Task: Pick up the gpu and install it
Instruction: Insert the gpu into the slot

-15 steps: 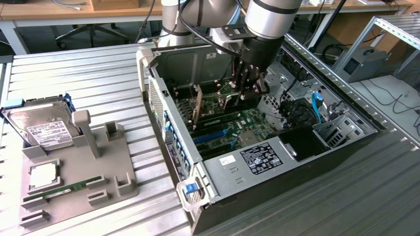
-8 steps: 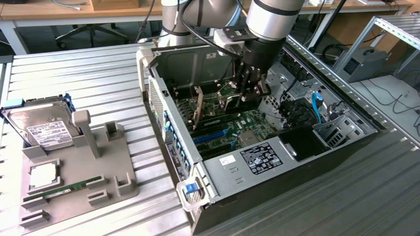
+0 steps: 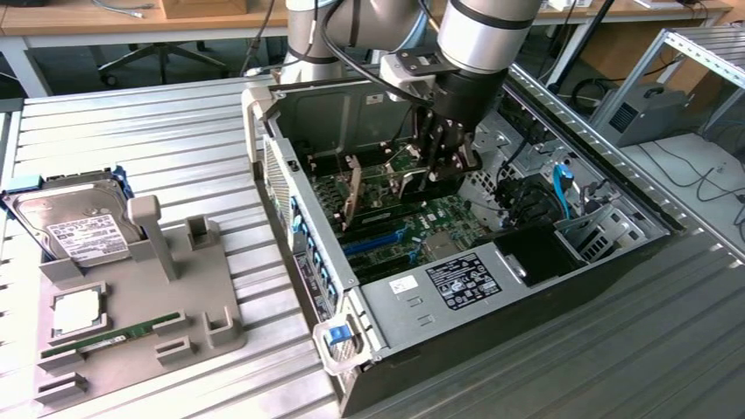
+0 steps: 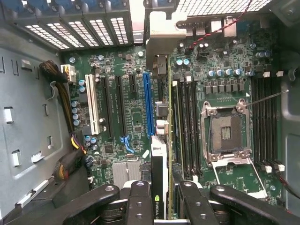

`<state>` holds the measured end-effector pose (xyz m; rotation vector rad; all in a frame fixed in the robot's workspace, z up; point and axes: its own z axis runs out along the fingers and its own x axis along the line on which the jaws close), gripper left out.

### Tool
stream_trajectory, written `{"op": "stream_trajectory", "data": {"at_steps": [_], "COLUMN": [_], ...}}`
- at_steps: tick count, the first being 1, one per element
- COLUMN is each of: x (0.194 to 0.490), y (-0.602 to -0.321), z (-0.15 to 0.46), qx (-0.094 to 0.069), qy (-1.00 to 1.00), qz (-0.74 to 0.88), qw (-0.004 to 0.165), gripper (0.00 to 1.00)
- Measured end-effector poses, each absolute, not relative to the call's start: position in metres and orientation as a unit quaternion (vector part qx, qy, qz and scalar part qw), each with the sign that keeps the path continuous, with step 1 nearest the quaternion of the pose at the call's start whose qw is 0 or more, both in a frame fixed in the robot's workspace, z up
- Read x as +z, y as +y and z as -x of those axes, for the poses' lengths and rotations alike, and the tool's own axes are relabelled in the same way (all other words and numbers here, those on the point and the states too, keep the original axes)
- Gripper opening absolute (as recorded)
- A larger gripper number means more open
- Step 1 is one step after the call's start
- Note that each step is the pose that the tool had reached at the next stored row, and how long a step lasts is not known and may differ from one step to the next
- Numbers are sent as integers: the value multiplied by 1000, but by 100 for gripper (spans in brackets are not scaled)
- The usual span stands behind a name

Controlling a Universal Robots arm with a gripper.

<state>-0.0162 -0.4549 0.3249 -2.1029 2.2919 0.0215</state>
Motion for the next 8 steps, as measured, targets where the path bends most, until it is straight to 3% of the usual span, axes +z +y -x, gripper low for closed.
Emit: {"op": "stream_trajectory", "data": {"at_steps": [8], "x": [325], "y": [-455], "z": [16], "qx": [7], "qy": [734], "qz": [679], "qw": [15], "gripper": [27]}}
